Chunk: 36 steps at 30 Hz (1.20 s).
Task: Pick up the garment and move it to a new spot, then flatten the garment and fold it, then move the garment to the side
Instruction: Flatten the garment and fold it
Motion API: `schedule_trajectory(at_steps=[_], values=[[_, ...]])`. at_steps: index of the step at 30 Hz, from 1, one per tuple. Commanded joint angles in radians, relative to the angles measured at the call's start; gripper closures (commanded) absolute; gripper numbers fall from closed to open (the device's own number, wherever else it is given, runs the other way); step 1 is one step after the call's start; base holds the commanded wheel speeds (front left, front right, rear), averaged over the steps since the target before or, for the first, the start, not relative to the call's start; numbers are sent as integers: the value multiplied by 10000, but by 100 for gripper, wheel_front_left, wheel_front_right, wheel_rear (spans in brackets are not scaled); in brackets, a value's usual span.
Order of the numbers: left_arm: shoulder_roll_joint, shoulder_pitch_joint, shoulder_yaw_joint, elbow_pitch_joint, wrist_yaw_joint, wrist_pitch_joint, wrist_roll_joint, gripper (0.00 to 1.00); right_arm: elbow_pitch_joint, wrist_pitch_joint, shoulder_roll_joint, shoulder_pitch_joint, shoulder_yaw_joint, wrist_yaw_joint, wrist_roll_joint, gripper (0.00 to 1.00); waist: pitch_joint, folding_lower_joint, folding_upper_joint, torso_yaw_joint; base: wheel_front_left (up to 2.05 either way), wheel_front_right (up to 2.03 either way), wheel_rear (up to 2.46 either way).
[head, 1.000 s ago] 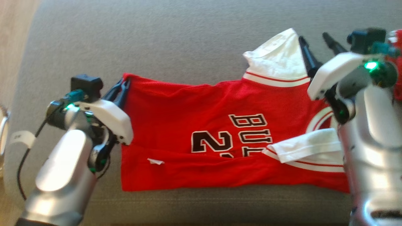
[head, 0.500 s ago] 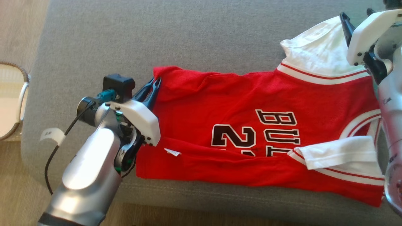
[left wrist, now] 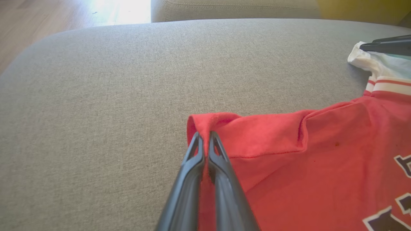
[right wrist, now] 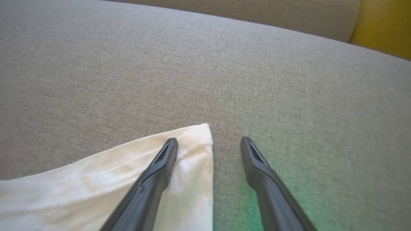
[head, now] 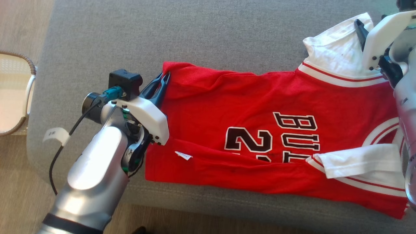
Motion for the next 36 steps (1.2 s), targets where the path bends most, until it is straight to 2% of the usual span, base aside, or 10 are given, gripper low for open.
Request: schedule_trajectory(at_steps=[1, 10, 11, 12, 13, 19, 26, 36], values=[[221, -371, 301, -231, 3, -81, 30, 100, -211, -101, 64, -430, 102, -4, -116, 0, 25, -1, 0, 15, 0, 0, 0], [259, -543, 289, -250, 46, -147, -3, 100, 38, -137, 40, -769, 146, -4, -370, 0, 383, -1, 0, 86, 0, 0, 0], [259, -558, 284, -238, 52, -154, -7, 100, 70, -90, 60, -765, 138, -4, -379, 8, 393, -1, 0, 83, 0, 0, 0], [257, -571, 279, -220, 58, -161, -12, 100, 97, -64, 85, -757, 140, -4, -391, 61, 391, -1, 0, 79, 0, 0, 0], [255, -580, 276, -194, 68, -165, -18, 100, 119, -60, 108, -740, 144, -4, -402, 100, 379, -1, 0, 71, 0, 0, 0], [296, -560, 276, 46, 106, -207, -80, 100, 212, -233, 234, -588, 164, -4, -362, 100, 122, -1, 0, -60, 0, 0, 0], [463, -523, 372, 283, 172, -236, -185, 100, 264, -1045, 432, -543, 323, -4, -49, 100, -332, -1, 0, -345, 0, 0, 0], [1170, -283, 605, 717, 254, 68, -372, 100, 336, -2215, 941, -313, 987, -4, 1137, 100, -1372, -1, 0, -1162, 0, 0, 0]])
